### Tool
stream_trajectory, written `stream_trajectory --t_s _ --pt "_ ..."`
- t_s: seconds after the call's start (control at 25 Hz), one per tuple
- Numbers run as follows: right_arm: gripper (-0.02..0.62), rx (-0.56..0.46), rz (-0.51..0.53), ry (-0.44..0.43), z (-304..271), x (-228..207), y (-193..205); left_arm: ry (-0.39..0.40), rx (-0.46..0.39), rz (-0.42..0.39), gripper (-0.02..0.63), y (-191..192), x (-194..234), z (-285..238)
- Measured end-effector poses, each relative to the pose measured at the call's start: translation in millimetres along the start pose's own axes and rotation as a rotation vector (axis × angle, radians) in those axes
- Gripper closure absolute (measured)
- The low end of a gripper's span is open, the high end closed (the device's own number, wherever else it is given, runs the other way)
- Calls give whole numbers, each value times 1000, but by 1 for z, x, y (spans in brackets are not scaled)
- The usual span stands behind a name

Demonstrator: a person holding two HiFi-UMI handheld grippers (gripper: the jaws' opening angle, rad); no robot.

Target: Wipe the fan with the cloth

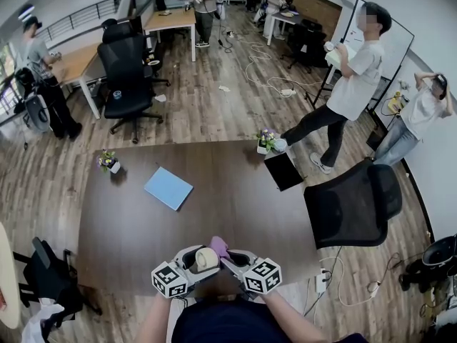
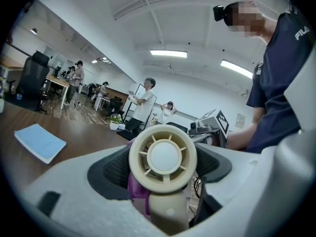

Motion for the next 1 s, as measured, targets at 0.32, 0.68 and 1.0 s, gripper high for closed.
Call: stream_trajectory --t_s 0.32,0.68,1.0 --pt "502 10 0 -4 0 2 6 -39 0 20 227 8 8 2" --pt "502 36 -6 -11 1 5 15 -96 4 60 227 18 19 6" --pt "502 85 30 4 0 7 25 -137 31 89 227 32 29 11"
Point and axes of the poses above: the fingertips, and each gripper's own axes: z backward along the fingers, x to its left, y out of its underside, the point moved 3 cm from there along z, backward along the fingers, and after that the axes turned 9 degrees about z, right-handed, at the moved point
